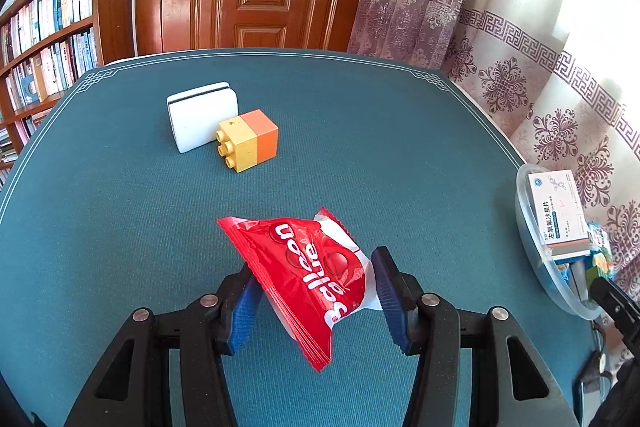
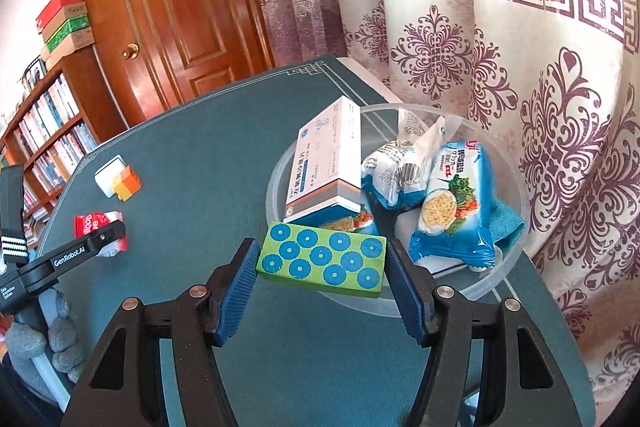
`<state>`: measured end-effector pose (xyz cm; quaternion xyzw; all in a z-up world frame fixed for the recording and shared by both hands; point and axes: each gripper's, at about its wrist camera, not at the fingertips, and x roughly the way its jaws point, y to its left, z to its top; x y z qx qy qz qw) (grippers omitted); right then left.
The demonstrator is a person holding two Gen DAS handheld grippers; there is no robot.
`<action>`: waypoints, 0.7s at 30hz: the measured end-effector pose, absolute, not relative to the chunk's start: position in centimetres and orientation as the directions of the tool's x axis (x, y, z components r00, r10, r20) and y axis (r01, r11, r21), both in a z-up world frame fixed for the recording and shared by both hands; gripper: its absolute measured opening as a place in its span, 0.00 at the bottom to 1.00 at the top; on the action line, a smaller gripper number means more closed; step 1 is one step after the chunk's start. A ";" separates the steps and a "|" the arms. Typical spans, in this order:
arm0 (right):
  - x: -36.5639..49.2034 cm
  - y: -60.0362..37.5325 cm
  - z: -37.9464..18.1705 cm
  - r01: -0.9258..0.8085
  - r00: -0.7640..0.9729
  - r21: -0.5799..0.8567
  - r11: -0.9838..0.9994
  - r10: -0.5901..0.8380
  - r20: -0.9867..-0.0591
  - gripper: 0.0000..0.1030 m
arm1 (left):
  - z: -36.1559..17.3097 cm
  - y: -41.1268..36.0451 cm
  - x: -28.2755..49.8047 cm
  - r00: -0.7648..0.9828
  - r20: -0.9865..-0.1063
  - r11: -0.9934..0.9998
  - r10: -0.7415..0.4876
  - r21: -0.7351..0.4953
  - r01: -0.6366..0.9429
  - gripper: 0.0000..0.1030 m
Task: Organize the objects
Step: 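Carry the green block into the basin with the right gripper while the left holds the glue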
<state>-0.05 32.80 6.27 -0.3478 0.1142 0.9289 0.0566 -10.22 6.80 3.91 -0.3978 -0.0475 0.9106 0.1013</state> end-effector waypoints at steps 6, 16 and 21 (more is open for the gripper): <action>-0.8 33.1 5.4 -0.188 -0.739 0.168 -0.968 0.027 -0.673 0.63 | 3.8 7.3 -10.2 -0.652 -0.718 -0.970 0.243 -0.174 -0.169 0.55; -3.0 33.5 4.5 -0.194 -0.731 0.162 -0.968 0.033 -0.681 0.63 | 3.8 8.4 -9.4 -0.642 -0.718 -0.962 0.269 -0.171 -0.212 0.55; -3.9 33.7 4.3 -0.197 -0.730 0.162 -0.967 0.034 -0.683 0.63 | 3.7 9.2 -9.0 -0.637 -0.720 -0.959 0.276 -0.159 -0.237 0.55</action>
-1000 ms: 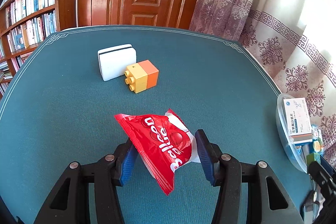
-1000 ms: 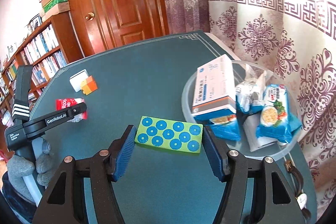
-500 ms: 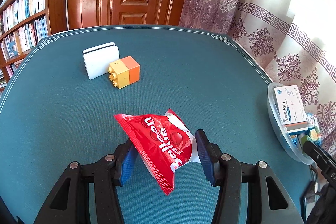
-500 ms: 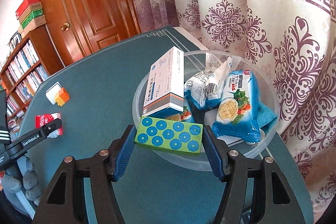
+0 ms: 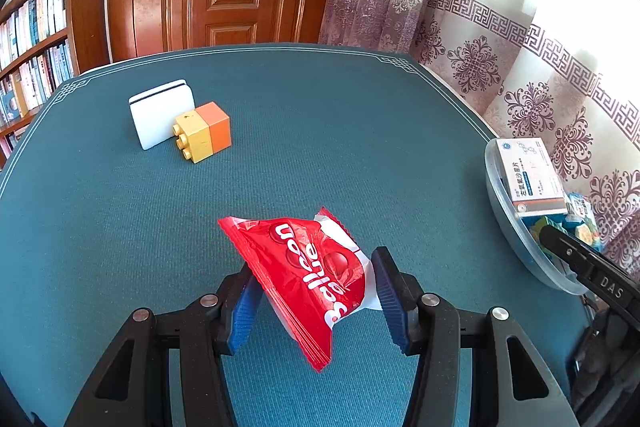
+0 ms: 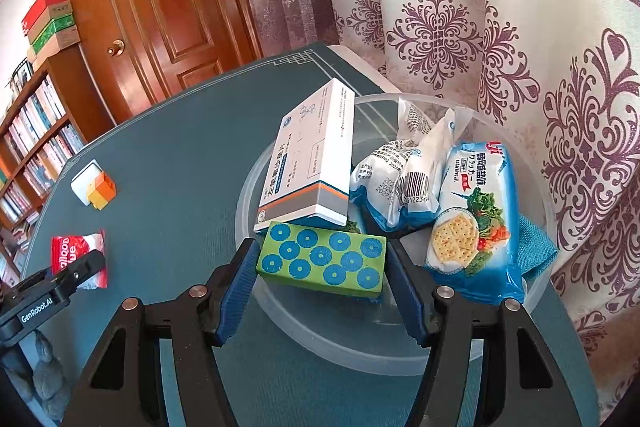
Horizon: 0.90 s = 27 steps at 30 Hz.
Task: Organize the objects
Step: 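Carry the green block into the basin with the right gripper while the left holds the glue, then open the right gripper to drop the green block while the left gripper carries the glue toward the basin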
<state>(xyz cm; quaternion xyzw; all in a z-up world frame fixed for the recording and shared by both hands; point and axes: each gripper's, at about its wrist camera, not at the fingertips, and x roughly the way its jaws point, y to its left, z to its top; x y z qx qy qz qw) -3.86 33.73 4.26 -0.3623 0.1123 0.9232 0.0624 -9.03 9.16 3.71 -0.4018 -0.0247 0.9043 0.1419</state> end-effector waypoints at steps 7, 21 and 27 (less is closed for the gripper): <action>-3.9 33.6 4.1 -0.196 -0.725 0.163 -0.967 0.032 -0.688 0.63 | 3.7 10.3 -8.2 -0.635 -0.718 -0.952 0.287 -0.139 -0.273 0.55; 0.0 33.4 5.5 -0.183 -0.751 0.113 -0.977 0.065 -0.657 0.64 | 4.0 11.9 -6.8 -0.637 -0.709 -0.941 0.301 -0.113 -0.318 0.55; 1.6 33.5 6.0 -0.170 -0.759 0.105 -0.980 0.063 -0.648 0.64 | 4.1 12.8 -6.1 -0.635 -0.711 -0.937 0.302 -0.099 -0.335 0.55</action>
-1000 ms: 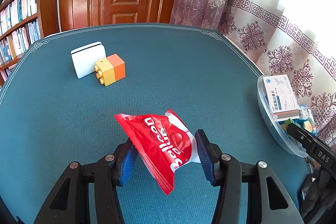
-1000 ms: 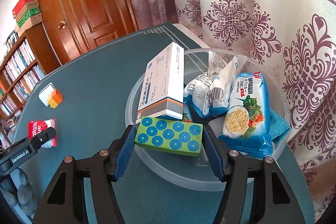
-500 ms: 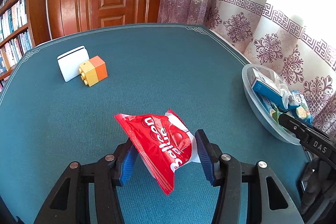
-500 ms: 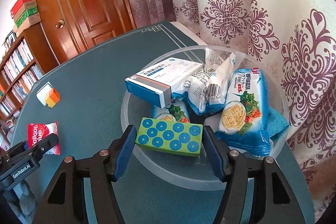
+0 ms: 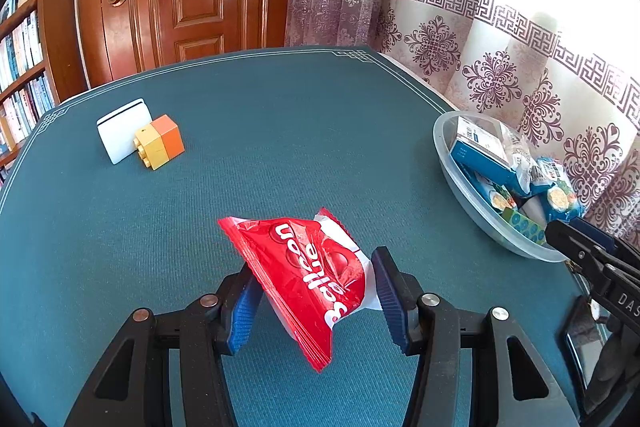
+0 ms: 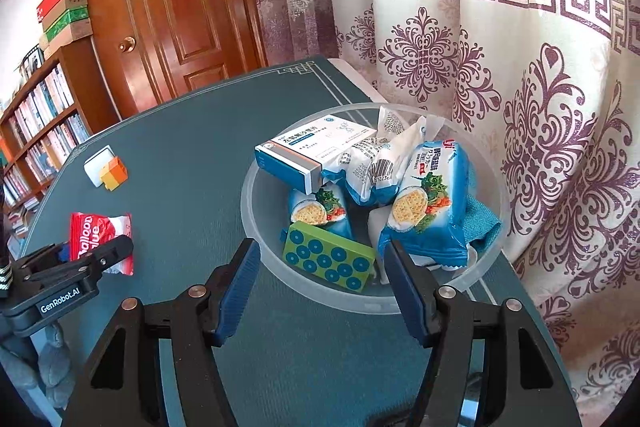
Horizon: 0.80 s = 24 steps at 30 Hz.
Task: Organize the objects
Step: 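Open the right gripper to drop the green block while the left gripper carries the glue toward the basin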
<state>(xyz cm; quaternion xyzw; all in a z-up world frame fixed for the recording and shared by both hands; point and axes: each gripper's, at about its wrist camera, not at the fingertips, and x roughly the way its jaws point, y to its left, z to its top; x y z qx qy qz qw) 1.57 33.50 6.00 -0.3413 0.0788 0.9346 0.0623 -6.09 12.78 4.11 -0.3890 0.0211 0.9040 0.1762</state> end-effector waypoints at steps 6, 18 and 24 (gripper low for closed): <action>3.1 34.1 6.1 -0.168 -0.760 0.094 -0.981 0.068 -0.647 0.64 | 3.9 14.4 -5.3 -0.624 -0.719 -0.929 0.306 -0.084 -0.359 0.55; 5.9 35.7 5.5 -0.154 -0.745 0.063 -0.986 0.074 -0.663 0.64 | 4.6 18.5 -3.9 -0.589 -0.731 -0.896 0.344 -0.068 -0.439 0.55; 7.0 36.7 5.4 -0.147 -0.754 0.078 -0.986 0.060 -0.654 0.65 | 5.6 21.8 -3.4 -0.565 -0.728 -0.862 0.388 -0.070 -0.502 0.55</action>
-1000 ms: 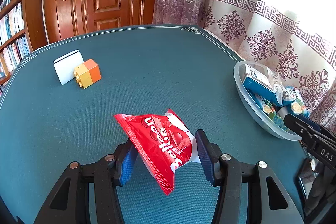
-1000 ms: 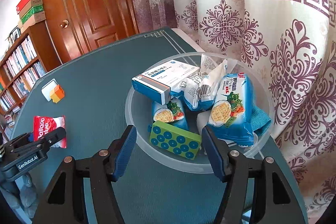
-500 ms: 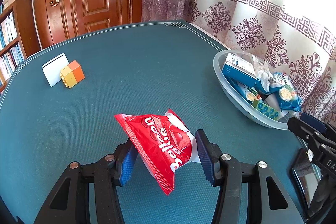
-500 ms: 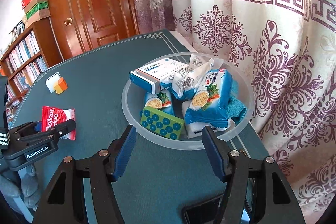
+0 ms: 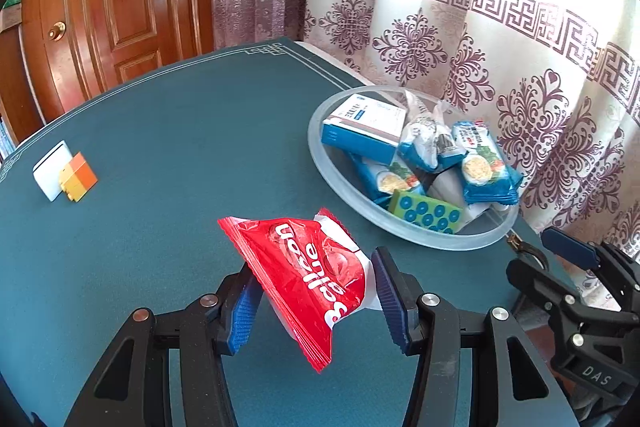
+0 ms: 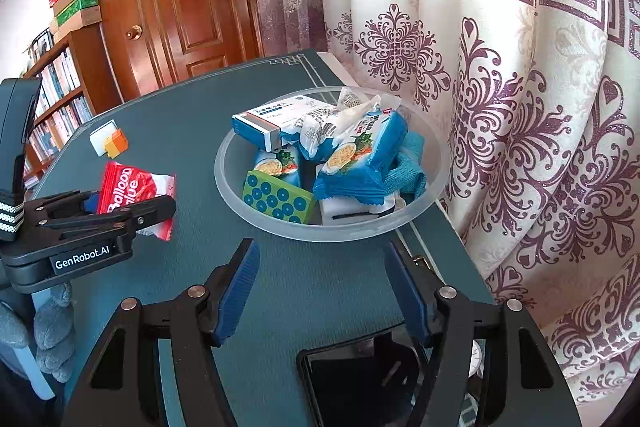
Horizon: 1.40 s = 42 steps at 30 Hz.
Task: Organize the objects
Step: 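Open the right gripper to drop the green block while the left gripper carries the glue toward the basin, then lower the red glue packet into the basin and open the left gripper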
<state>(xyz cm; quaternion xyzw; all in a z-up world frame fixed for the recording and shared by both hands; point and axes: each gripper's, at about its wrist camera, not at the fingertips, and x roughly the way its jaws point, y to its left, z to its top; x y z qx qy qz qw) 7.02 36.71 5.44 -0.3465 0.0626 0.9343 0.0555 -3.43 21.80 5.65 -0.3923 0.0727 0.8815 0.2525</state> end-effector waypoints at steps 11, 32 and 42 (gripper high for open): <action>8.6 38.4 5.4 -0.148 -0.774 0.125 -0.981 0.036 -0.632 0.65 | 7.9 27.1 -4.1 -0.533 -0.708 -0.809 0.463 -0.092 -0.581 0.55; 8.8 40.9 4.8 -0.172 -0.778 0.187 -0.967 0.017 -0.628 0.66 | 6.3 31.9 -6.7 -0.484 -0.713 -0.776 0.508 -0.134 -0.617 0.56; 8.9 40.8 4.9 -0.172 -0.779 0.187 -0.967 0.018 -0.627 0.66 | 6.5 31.2 -5.9 -0.494 -0.701 -0.775 0.514 -0.132 -0.619 0.85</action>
